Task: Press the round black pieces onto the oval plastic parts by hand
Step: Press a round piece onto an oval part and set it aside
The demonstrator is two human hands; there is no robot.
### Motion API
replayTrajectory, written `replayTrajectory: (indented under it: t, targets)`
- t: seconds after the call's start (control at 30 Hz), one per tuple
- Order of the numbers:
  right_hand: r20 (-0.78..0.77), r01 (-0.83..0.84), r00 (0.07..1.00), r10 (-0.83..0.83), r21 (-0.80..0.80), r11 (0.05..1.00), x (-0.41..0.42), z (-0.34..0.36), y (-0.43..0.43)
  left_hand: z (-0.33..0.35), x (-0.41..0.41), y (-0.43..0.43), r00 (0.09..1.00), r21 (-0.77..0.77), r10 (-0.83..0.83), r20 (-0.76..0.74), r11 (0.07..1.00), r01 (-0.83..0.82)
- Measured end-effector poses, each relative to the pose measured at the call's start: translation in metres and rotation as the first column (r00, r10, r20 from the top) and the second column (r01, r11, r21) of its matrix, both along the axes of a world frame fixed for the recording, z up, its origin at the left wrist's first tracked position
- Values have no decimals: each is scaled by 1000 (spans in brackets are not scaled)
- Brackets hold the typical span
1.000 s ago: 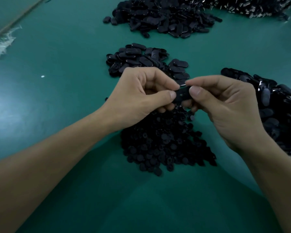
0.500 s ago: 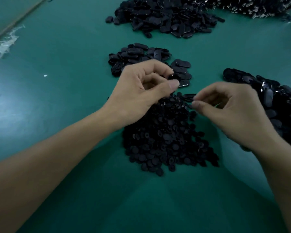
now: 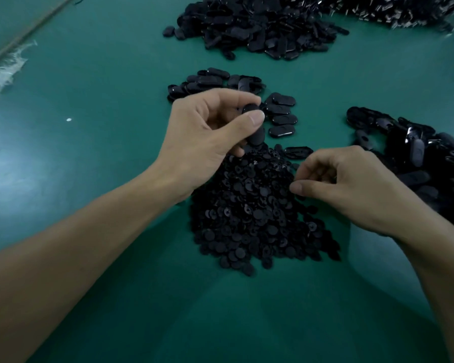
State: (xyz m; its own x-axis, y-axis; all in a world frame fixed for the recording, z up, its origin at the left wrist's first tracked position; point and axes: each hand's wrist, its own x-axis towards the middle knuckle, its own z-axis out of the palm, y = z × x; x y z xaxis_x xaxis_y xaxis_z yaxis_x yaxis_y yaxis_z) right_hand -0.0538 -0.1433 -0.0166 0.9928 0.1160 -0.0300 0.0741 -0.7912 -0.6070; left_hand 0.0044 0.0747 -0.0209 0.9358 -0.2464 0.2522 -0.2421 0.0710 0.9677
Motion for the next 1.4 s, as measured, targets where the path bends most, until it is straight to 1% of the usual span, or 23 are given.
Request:
replayTrajectory:
  t: [0.1, 0.17, 0.2, 0.27, 0.33, 0.37, 0.47, 0.57, 0.67, 0.9, 1.07, 1.13, 1.27, 1.4]
  targets:
    - [5, 0, 1000, 0, -5, 1000, 1, -1, -1, 1, -3, -1, 999, -41, -6, -33, 999, 5]
    - [62, 19, 998, -20, 17, 1000, 1, -2, -1, 2, -3, -1, 998, -71, -7, -69, 997, 2]
    - [94, 34, 995, -39, 54, 998, 1, -2, -1, 3, -4, -1, 996, -83, -5, -87, 997, -2]
    - [127, 61, 988, -87, 197, 979, 1, -2, 2, 4, -4, 0, 993, -104, -5, -118, 995, -7]
    - [130, 46, 987, -96, 343, 938, 0, 1, 4, 5, -5, -1, 991, -112, -11, -136, 994, -4]
    - [142, 25, 986, -87, 390, 920, -1, 3, 5, 5, -5, -1, 989, -113, -17, -145, 994, 1]
    - [188, -37, 980, -57, 461, 887, -3, 7, 9, 5, -6, -3, 982, -117, -40, -185, 993, 18]
    - [165, -53, 985, -54, 583, 811, -3, 7, 12, 4, -6, -4, 975, -102, -63, -215, 994, 41]
    - [143, -56, 988, -49, 647, 760, -2, 6, 11, 5, -7, -4, 972, -71, -95, -213, 994, 82]
    - [137, -65, 990, -39, 677, 733, -4, 8, 12, 5, -8, -4, 965, -112, -121, -231, 989, 97]
    - [131, -10, 985, -111, 688, 725, -4, 10, 14, 5, -8, -4, 960, -118, -126, -251, 988, 98]
    - [165, -13, 978, -130, 663, 748, -4, 10, 14, 6, -9, -4, 961, -105, -132, -245, 988, 109]
    - [281, -23, 946, -159, 550, 835, -6, 11, 21, 5, -13, -6, 969, -62, -142, -200, 989, 132]
    - [377, 12, 902, -209, 461, 887, -9, 9, 31, 5, -15, -7, 977, -27, -156, -146, 988, 154]
